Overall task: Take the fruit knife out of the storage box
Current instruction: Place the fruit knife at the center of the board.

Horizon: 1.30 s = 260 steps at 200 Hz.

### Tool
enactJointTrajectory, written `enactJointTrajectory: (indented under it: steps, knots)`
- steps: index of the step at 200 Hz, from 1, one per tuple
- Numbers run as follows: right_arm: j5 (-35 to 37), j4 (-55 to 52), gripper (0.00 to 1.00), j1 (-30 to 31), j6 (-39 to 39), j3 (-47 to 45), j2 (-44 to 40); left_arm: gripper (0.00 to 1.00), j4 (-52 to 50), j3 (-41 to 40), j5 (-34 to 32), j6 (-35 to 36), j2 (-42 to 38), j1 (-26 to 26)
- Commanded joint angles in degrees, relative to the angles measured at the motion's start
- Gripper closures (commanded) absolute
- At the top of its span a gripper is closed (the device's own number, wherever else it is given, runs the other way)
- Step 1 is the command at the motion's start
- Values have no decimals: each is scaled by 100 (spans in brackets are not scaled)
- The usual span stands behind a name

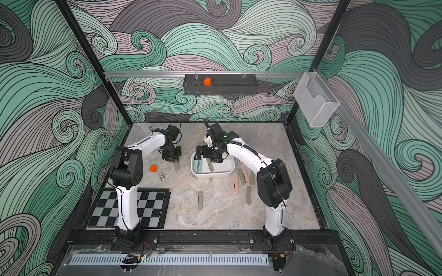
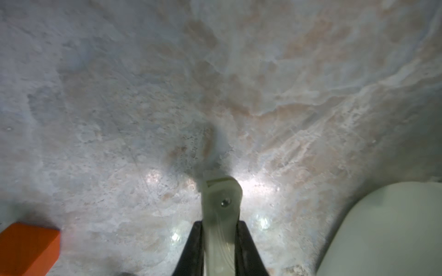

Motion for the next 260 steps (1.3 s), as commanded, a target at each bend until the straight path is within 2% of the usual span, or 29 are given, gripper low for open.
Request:
enactJointTrajectory:
  steps: [1,23,39,44,95,136,205,260]
  knots:
    - [-201,171,2,29,254,156,139,83,112,42,200,103,156,96]
    - [-255,198,2,29,293,265,220,77,80,49,253,133,154,107]
    - [-228,184,2,28,268,315,247,48,-2,93,206,135,111,106]
    - [-215,186,2,30,264,322,248,43,-37,108,184,133,87,114]
    - [21,105,2,3,144,193,23,23,-351,245,84,-241,-388,72]
    - [210,105,2,-171,119,-324,-466,2,-613,458,92,-585,-679,-298]
    - [516,112,2,-501,130,-1468,-1638,1,-1586,1569,-436,-995,-472,-1388]
    - [787,127,2,-697,221,-2306,-2539,3,-1852,2328,-242,-1930,-99,-1901]
